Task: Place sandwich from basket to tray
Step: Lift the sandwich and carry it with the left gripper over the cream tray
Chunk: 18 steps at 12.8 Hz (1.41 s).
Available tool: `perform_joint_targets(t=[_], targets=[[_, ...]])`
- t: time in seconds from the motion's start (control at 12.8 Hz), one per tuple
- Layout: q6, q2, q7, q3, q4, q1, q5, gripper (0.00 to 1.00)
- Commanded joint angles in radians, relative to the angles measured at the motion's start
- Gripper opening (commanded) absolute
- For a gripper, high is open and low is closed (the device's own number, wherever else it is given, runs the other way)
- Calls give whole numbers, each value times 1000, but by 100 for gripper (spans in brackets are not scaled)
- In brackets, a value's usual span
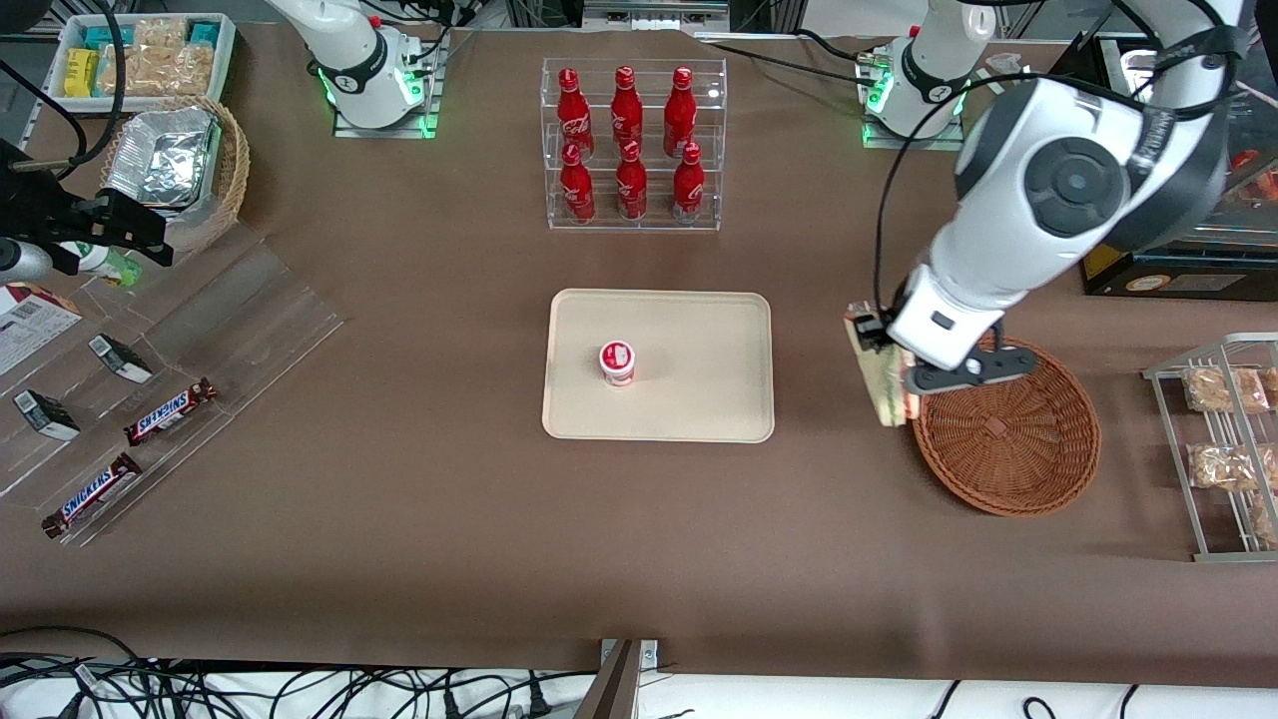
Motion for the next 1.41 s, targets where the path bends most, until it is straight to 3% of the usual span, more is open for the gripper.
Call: perform_joint_targets(t=[0.0, 0.23, 0.78, 1.33], targets=[[-10, 38, 25, -5, 32, -75, 9, 0], [52, 72, 117, -5, 30, -145, 1, 0], [198, 220, 55, -3, 18, -218, 24, 0], [307, 363, -114, -3, 4, -265, 197, 0]])
